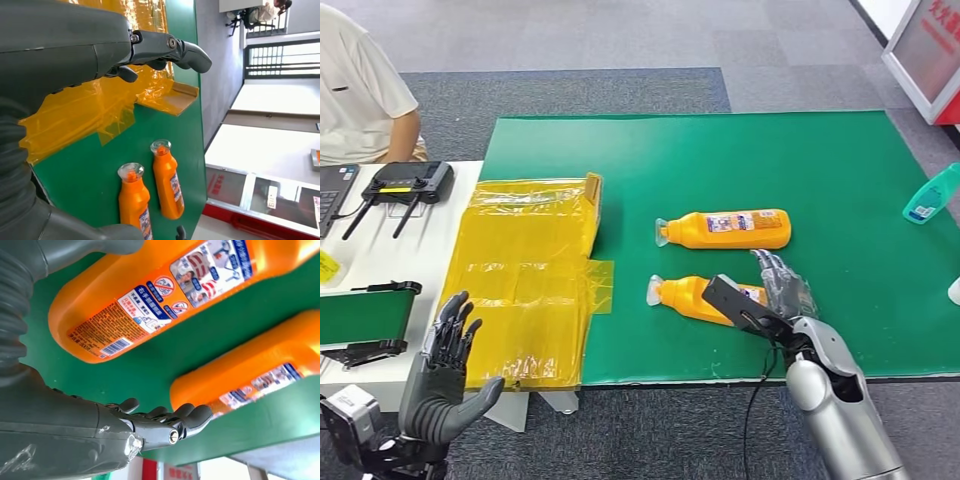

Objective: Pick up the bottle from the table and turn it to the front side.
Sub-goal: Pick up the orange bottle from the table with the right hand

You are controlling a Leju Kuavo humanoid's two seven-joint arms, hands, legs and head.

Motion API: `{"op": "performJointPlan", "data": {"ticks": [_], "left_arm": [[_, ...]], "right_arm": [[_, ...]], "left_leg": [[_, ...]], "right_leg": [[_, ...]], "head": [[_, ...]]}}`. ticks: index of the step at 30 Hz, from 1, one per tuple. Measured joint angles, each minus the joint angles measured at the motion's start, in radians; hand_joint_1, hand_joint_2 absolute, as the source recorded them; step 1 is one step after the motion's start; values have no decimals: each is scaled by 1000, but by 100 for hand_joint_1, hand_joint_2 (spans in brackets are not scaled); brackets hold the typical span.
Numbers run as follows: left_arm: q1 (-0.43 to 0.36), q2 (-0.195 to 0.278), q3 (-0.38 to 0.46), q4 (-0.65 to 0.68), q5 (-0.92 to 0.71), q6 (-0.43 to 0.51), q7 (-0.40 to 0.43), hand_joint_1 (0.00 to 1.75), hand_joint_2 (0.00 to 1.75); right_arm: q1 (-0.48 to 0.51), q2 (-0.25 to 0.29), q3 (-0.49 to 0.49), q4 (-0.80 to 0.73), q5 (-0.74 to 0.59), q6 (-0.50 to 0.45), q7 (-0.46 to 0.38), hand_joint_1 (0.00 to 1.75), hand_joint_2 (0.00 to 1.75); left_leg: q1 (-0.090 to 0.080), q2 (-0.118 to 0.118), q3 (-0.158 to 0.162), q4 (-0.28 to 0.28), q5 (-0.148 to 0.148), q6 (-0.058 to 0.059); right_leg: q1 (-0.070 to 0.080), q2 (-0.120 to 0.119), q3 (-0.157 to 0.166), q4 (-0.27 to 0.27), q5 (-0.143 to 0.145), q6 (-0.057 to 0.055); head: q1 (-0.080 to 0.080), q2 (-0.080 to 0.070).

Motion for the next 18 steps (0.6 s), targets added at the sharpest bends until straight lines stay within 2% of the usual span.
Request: {"op": "performJointPlan", "data": {"ticks": [3, 7, 13, 18], "left_arm": [[0, 2, 2, 0, 5, -3, -4, 0, 175], [-2, 4, 2, 0, 18, -10, -6, 0, 175], [-3, 6, 3, 0, 21, -12, -10, 0, 175], [-8, 8, 3, 0, 37, -17, -12, 0, 175]], "right_arm": [[-12, -43, 20, 9, -16, 10, 11, 0, 175], [-23, -65, 46, 26, -4, 15, 29, 0, 175], [-34, -70, 77, 54, 19, 2, 48, 0, 175], [-36, -48, 92, 96, 56, -15, 74, 0, 175]], "left_leg": [[0, 0, 0, 0, 0, 0], [0, 0, 0, 0, 0, 0], [0, 0, -1, 0, 0, 0], [0, 0, -1, 0, 0, 0]], "right_leg": [[0, 0, 0, 0, 0, 0], [0, 0, 0, 0, 0, 0], [0, 0, -1, 0, 0, 0], [0, 0, -1, 0, 0, 0]], "head": [[0, 0], [0, 0], [0, 0], [0, 0]]}}
